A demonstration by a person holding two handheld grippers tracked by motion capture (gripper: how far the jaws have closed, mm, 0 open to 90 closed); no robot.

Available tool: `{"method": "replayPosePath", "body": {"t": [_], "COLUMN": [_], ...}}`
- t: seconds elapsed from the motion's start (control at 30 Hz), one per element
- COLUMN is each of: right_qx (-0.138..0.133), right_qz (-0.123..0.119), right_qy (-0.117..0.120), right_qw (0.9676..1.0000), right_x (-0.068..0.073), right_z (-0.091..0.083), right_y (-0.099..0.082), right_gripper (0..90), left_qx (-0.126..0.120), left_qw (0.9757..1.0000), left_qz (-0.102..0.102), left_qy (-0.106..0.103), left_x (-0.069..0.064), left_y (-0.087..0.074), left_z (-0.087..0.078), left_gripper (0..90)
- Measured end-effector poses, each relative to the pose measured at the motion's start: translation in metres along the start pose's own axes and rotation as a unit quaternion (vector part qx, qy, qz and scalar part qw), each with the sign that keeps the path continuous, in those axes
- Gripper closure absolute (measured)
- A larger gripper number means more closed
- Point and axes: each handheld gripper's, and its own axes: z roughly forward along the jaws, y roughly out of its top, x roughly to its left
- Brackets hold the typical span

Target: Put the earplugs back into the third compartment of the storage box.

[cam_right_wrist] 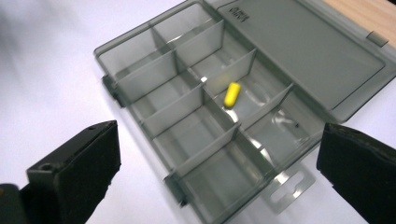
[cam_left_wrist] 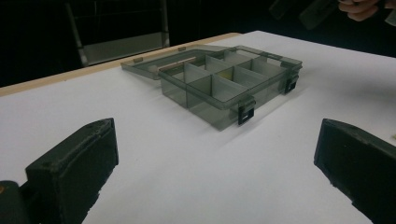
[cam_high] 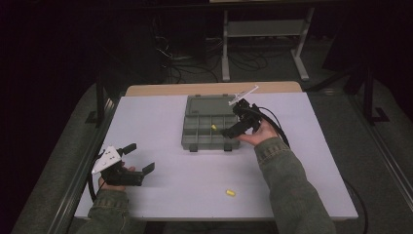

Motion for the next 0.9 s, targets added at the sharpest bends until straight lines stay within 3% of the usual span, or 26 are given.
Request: {"method": "replayPosePath", "body": {"t": [0.37,0.6,0.9], "right_qx": [-0.007,-0.007,0.005], "right_qz": [-0.027,-0.043,-0.046], "right_qy": [0.014,0.024,0.036], "right_qw": [0.9995,0.9987,0.9983], "right_x": [0.027,0.042,0.053], "right_z": [-0.010,-0.007,-0.002], "right_y": [-0.031,-0.041,-0.051], "right_gripper": [0.0,0.0,0.0], "left_qx": [0.001,0.001,0.000], "left_qw": [1.0000,1.0000,1.0000], "left_qz": [0.001,0.001,0.001], "left_qy": [0.001,0.001,0.000], "left_x": [0.000,0.000,-0.001], "left_y": [0.000,0.000,0.000], "left_z": [0.000,0.000,0.000], "left_gripper": [0.0,0.0,0.0]}}
